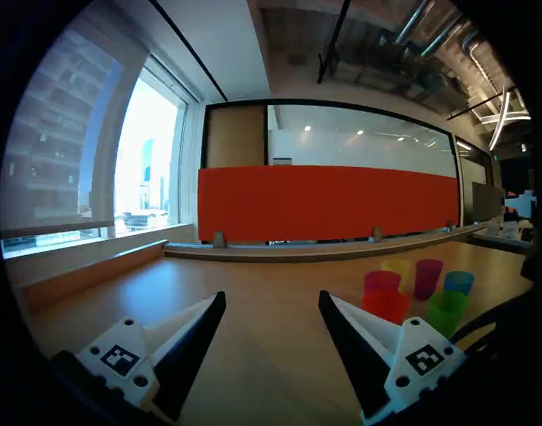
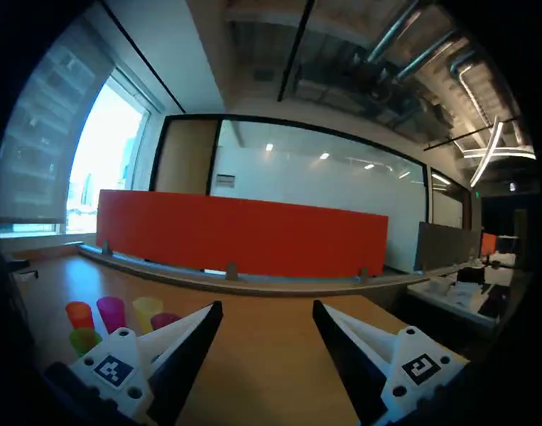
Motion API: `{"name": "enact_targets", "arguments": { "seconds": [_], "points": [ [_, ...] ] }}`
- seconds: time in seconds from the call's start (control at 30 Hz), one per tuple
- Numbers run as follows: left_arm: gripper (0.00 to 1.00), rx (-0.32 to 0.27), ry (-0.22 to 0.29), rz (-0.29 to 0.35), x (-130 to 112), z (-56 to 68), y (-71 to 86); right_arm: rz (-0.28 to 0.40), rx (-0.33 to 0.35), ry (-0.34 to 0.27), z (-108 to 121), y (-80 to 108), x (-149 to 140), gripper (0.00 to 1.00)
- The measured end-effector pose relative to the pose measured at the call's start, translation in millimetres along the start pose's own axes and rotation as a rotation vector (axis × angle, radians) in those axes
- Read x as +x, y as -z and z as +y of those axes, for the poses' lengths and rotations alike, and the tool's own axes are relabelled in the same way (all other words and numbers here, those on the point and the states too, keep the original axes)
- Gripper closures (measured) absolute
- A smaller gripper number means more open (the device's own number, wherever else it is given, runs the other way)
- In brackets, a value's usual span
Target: Pour water
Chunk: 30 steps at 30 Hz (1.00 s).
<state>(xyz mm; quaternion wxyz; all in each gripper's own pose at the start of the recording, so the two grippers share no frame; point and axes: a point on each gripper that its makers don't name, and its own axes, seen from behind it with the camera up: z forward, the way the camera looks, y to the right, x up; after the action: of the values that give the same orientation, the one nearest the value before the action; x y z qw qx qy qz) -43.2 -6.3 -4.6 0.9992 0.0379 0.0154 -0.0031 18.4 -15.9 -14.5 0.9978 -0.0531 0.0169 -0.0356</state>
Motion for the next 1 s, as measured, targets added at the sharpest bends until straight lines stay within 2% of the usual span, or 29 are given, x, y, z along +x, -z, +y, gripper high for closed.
{"name": "enact_targets", "arguments": {
  "seconds": [0.17, 0.3, 0.47, 0.67, 1.0],
  "points": [
    [0.03, 0.0, 0.0, 0.0, 0.1, 0.0, 0.3, 0.004, 0.025, -0.005, -11.4, -0.1, -14.7, 0.02],
    [0.03, 0.0, 0.0, 0.0, 0.0, 0.1, 0.3, 0.012, 0.048, -0.03, -16.4, -1.8, -25.0, 0.01],
    [0.03, 0.0, 0.0, 0.0, -0.3, 0.0, 0.1, 0.02, 0.042, -0.045, -9.4, -5.7, -37.2, 0.01],
    [0.03, 0.0, 0.0, 0.0, 0.4, -0.7, 0.1, 0.028, 0.039, -0.022, 0.7, -7.1, -49.6, 0.01],
    [0.02, 0.0, 0.0, 0.0, 0.3, -0.9, 0.7, 0.009, 0.04, -0.094, 12.6, -10.4, -66.0, 0.01]
  ]
}}
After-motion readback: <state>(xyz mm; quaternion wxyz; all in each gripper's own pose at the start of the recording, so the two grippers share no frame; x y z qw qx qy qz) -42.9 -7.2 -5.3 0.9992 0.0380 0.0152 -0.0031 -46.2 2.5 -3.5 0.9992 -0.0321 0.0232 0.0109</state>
